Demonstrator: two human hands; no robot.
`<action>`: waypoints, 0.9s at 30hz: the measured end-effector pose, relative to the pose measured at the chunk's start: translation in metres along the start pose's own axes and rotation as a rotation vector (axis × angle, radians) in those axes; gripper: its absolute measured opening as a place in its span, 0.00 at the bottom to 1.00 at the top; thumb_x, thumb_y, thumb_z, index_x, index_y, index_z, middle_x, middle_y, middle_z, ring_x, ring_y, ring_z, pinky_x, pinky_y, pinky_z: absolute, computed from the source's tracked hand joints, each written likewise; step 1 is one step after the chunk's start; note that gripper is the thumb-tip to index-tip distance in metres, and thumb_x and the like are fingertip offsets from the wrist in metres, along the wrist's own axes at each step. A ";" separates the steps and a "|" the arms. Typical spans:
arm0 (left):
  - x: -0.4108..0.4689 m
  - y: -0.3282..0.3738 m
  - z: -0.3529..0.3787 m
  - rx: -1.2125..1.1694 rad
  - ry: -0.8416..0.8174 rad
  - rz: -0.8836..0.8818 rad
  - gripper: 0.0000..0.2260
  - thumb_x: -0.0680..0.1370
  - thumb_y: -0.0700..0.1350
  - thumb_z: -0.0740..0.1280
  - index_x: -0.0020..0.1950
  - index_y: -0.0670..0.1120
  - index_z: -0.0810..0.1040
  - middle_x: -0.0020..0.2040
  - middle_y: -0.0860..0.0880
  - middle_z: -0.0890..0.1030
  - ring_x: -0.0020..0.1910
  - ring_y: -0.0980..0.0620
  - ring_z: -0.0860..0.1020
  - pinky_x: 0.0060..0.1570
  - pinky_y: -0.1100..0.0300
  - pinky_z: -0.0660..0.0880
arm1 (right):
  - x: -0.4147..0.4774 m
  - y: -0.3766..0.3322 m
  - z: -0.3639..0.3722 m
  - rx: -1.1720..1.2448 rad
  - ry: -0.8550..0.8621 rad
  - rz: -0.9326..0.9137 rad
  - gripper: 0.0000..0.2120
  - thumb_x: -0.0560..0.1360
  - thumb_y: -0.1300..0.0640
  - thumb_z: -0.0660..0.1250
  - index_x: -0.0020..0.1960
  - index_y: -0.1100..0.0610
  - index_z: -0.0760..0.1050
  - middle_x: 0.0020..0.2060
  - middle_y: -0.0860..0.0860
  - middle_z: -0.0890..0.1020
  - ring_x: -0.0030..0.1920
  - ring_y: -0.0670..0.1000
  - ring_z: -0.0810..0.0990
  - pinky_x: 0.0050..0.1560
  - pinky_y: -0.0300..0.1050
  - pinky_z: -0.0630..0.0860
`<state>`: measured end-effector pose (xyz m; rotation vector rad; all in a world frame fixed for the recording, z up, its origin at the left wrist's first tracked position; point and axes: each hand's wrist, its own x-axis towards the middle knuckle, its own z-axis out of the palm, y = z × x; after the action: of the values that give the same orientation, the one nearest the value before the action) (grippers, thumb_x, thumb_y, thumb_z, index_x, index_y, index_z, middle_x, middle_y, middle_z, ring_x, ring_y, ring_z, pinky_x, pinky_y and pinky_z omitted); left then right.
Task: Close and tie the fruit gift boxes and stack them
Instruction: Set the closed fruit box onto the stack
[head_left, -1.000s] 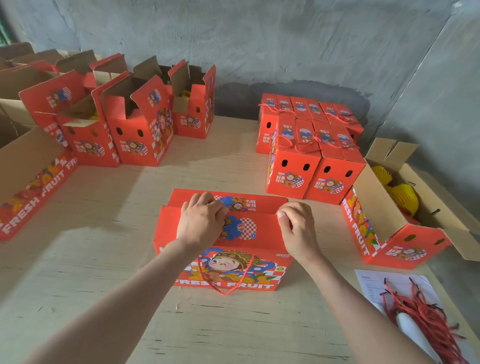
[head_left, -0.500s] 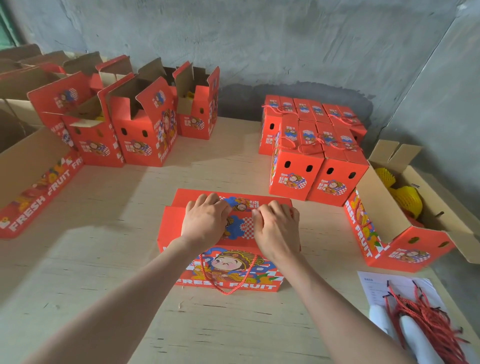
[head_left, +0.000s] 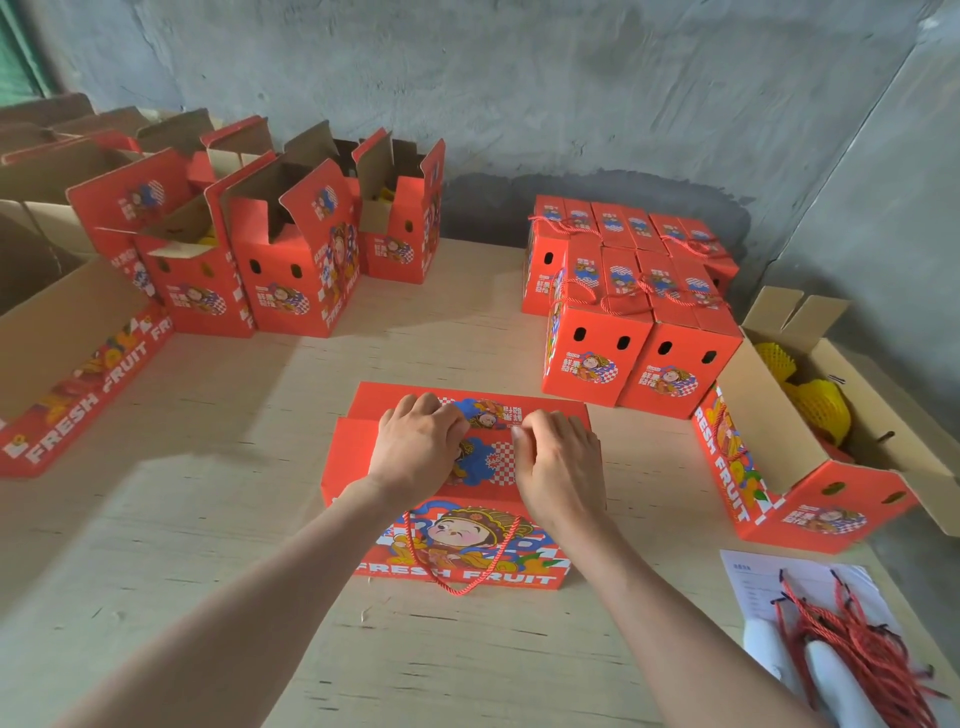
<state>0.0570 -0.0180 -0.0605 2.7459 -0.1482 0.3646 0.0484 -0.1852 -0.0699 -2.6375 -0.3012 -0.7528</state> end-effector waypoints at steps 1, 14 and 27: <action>0.000 0.000 0.000 0.007 -0.007 -0.002 0.13 0.82 0.47 0.55 0.57 0.47 0.78 0.54 0.48 0.76 0.55 0.46 0.70 0.51 0.56 0.63 | 0.000 0.000 0.000 -0.004 0.002 0.010 0.07 0.78 0.57 0.65 0.43 0.59 0.76 0.37 0.53 0.77 0.39 0.55 0.74 0.40 0.49 0.69; 0.000 -0.002 0.012 0.113 -0.126 -0.007 0.24 0.82 0.57 0.47 0.73 0.46 0.64 0.74 0.49 0.62 0.75 0.45 0.55 0.72 0.49 0.45 | 0.001 0.003 -0.001 -0.038 -0.279 0.020 0.19 0.81 0.49 0.56 0.69 0.56 0.69 0.69 0.57 0.70 0.70 0.60 0.66 0.70 0.53 0.59; 0.004 -0.002 0.018 0.231 -0.313 -0.002 0.28 0.81 0.60 0.41 0.78 0.50 0.41 0.78 0.49 0.40 0.77 0.47 0.38 0.73 0.44 0.39 | 0.009 0.011 0.009 -0.205 -0.697 0.054 0.28 0.79 0.36 0.39 0.77 0.42 0.38 0.77 0.49 0.36 0.75 0.60 0.34 0.70 0.64 0.33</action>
<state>0.0657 -0.0236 -0.0766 3.0153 -0.1940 -0.0572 0.0639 -0.1909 -0.0753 -3.0081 -0.3444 0.1945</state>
